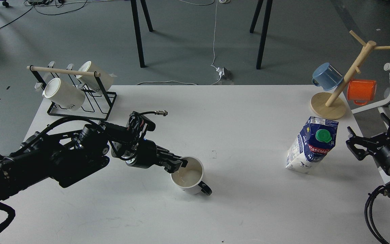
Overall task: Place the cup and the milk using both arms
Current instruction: 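Release the mug and raise the left arm away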
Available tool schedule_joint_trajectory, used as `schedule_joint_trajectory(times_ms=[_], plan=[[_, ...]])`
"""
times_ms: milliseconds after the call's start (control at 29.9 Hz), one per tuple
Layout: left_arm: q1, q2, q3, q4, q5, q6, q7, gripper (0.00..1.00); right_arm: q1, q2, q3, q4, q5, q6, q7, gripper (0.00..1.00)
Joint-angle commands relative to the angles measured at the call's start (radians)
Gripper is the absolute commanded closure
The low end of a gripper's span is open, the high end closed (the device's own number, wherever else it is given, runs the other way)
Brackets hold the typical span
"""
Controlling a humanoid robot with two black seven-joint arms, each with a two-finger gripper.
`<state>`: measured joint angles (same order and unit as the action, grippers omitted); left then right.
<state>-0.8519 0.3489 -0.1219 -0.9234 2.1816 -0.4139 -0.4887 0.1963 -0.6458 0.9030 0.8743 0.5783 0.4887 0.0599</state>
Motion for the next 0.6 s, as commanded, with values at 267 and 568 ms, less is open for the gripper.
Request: schedule_joint_trajectory(times_ms=[267, 568], plan=[[0.001, 0.097, -0.186, 0.001, -0.391, -0.011, 0.000, 0.09, -0.002, 0.000, 0.002, 0.006, 0.000, 0.000, 0.000, 0.04], [-0.003, 0.327, -0.312, 0.000, -1.109, -0.075, 0.000, 0.02, -0.087, -0.075, 0.039, 0.262, 0.005, 0.000, -0.005, 0.03]])
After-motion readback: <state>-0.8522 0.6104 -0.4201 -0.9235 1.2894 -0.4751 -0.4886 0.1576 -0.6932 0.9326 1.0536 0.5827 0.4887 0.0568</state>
